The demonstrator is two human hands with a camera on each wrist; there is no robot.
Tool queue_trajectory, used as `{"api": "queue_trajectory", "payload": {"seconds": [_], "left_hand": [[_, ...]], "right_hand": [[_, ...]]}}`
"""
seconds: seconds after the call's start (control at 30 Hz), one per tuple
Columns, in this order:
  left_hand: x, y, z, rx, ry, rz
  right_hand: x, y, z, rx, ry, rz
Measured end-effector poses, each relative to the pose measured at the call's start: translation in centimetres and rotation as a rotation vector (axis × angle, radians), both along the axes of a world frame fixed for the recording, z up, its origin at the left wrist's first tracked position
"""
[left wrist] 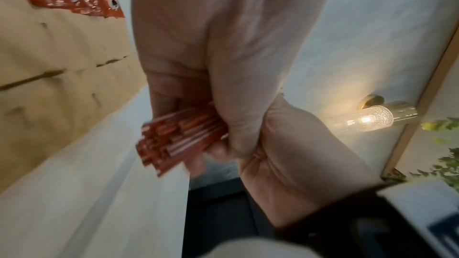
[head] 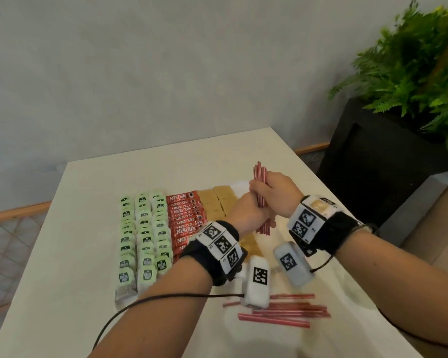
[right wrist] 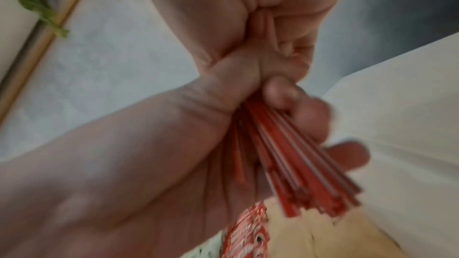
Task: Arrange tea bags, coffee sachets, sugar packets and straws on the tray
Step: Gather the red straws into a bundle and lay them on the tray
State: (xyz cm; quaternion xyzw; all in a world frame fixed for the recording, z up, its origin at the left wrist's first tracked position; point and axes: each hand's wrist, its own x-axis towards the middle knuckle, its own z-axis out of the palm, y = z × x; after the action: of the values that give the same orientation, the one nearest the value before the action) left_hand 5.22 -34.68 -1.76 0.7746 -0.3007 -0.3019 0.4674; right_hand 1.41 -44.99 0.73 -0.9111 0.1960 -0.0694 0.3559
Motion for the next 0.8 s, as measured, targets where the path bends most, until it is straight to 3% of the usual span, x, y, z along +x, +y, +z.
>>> {"api": "queue_trajectory", "payload": {"seconds": [0.13, 0.23, 0.3, 0.57, 0.8], "left_hand": [[3.7, -0.9, -1.3, 0.133, -0.18, 0.004], [5.9, -0.2, -2.9, 0.335, -0.533, 0.067], [6.9, 0.1, -4.2, 0.45, -0.647, 0.026], [6.9, -0.6, -7.7, 0.707, -0.722, -0.161], [6.9, -0.9, -8.4, 0.787, -0.714, -0.196]], "right_hand": [[4.5, -3.0, -1.8, 0.001, 0.125, -0.056], [6.4, -4.6, -4.1, -0.013, 0.26, -0.053], [7.6, -5.3, -5.8, -0.017, 0.343, -0.024], [11.2, -5.2, -9.2, -0.096, 0.491, 0.095], [8.5, -6.0, -8.1, -0.1, 0.292, 0.006]]}}
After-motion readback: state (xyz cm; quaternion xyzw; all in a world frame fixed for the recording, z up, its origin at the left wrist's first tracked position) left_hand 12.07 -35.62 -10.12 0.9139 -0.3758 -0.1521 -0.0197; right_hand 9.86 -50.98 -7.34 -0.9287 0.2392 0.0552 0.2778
